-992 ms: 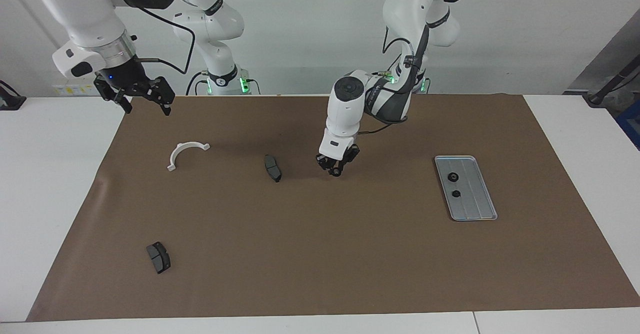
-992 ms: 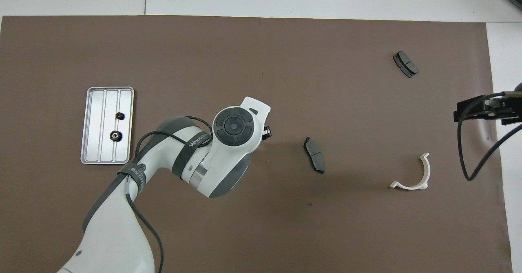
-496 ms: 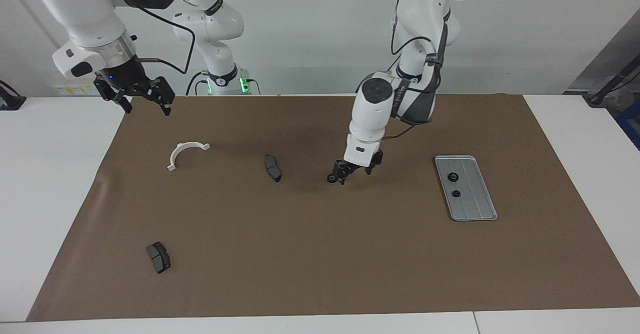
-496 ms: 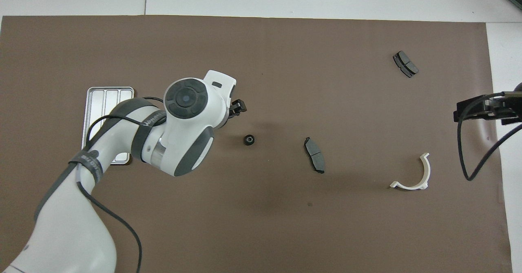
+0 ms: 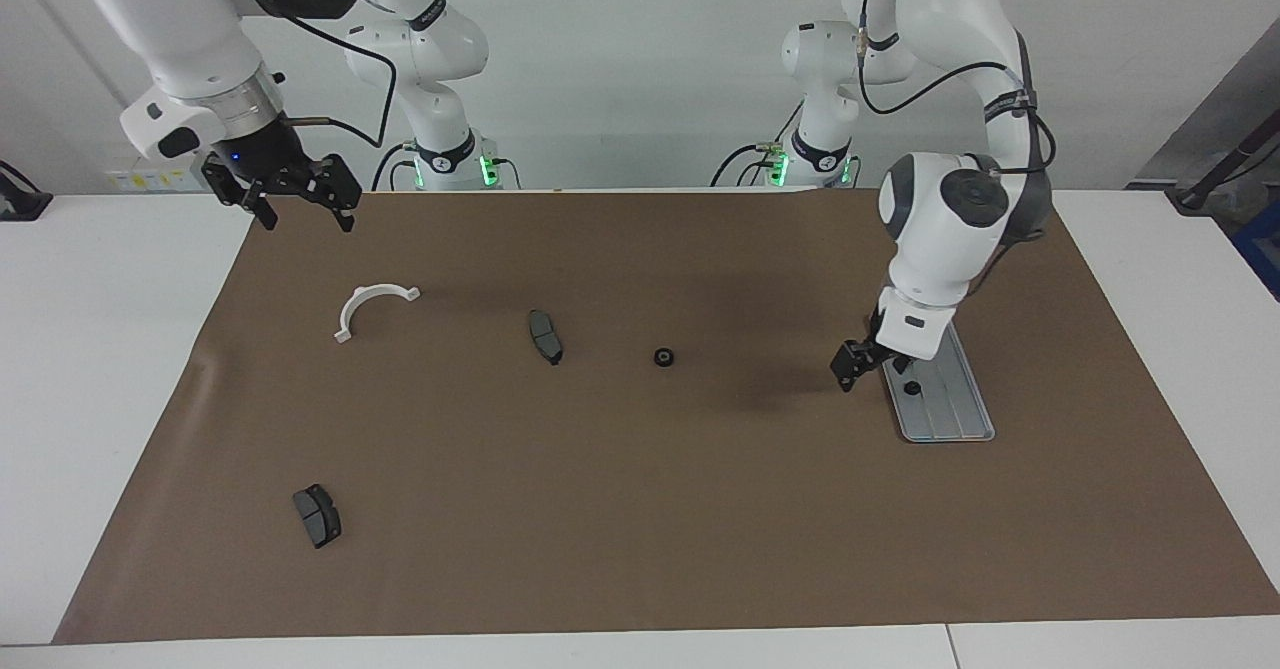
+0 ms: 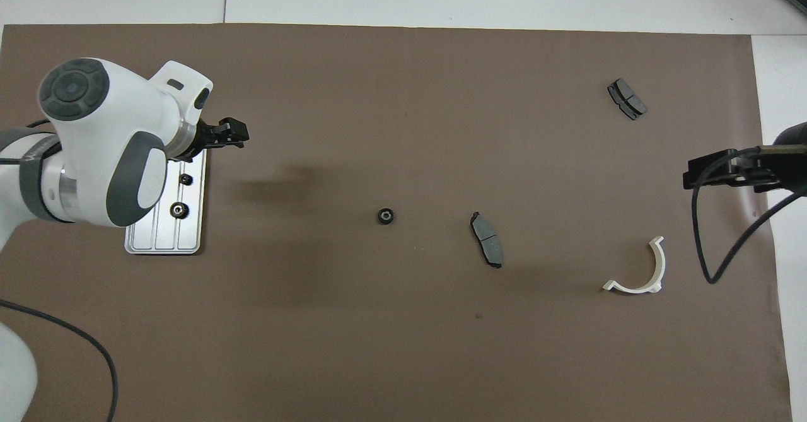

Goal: Place bearing gear from tray to pile
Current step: 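Grasp the mid-table gear with the right gripper while the left gripper returns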

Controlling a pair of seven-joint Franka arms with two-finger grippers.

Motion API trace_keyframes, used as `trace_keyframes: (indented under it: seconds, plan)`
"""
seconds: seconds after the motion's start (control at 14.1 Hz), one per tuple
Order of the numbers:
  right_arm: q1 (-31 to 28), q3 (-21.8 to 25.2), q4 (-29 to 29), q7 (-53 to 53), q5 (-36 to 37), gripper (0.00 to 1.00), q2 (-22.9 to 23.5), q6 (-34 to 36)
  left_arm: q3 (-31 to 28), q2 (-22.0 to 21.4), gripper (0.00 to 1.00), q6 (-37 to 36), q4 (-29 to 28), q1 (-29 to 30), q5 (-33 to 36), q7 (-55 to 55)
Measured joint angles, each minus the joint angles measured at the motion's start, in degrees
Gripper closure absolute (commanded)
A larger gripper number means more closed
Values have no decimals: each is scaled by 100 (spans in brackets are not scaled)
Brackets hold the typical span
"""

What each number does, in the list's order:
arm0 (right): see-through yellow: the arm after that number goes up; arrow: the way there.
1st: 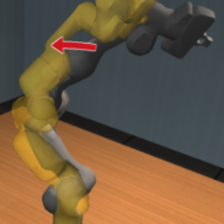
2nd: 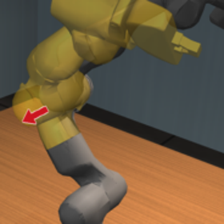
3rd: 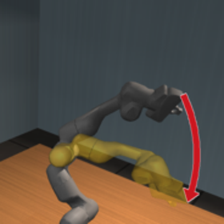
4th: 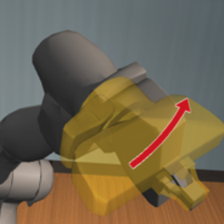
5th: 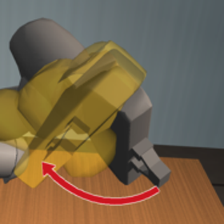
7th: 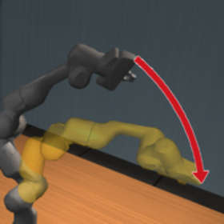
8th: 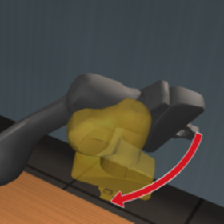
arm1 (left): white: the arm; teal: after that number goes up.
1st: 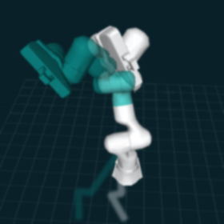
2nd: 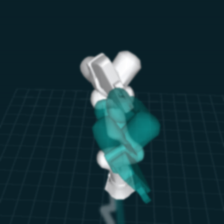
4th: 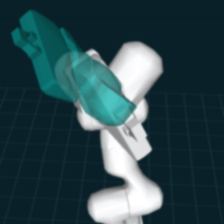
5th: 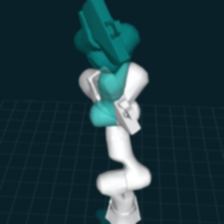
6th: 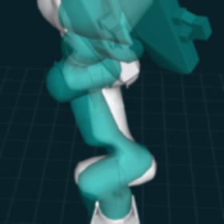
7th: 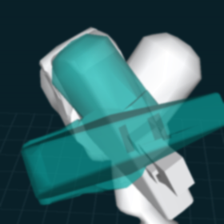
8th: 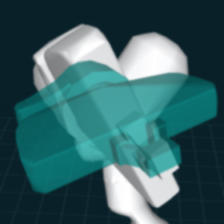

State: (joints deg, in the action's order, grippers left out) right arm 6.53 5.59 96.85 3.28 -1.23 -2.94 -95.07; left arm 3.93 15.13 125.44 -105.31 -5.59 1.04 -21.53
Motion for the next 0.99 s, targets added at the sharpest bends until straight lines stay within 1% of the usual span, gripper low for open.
trace_keyframes:
  seconds: [0.14, 0.28, 0.35, 0.43, 0.57, 0.71, 0.85, 0.92, 0.99]
  plan:
    - [87, -440, 515, 128, -42, 0, -72, -865, 1, 0, 0, -14, -19, 424, 0, 749]
    - [141, -1101, 847, 843, -45, 0, 41, -1465, 3, 0, 0, -15, -24, 737, 0, 1222]
    - [154, -1519, 931, 1358, -45, 0, 192, -1824, 6, 0, 0, -15, -24, 832, 0, 1316]
    - [172, -1873, 968, 1810, -43, 0, 380, -2120, 10, 0, 0, -15, -24, 892, 0, 1368]
    - [213, -2412, 979, 2544, -5, 0, 866, -2711, 13, 3, 0, -12, -35, 961, 0, 1574]
    - [232, -2725, 976, 2990, 226, 0, 1354, -3255, 12, 21, 0, 23, -60, 982, 0, 1730]
    - [237, -2953, 947, 3370, 677, 0, 1769, -3610, 11, 69, 0, 97, -107, 987, 0, 1772]
    - [252, -3065, 897, 3658, 1039, 0, 1969, -3712, 15, 96, 3, 137, -157, 987, 0, 1792]
    - [277, -3186, 808, 4008, 1467, 0, 2186, -3762, 20, 121, 8, 200, -228, 987, 0, 1816]
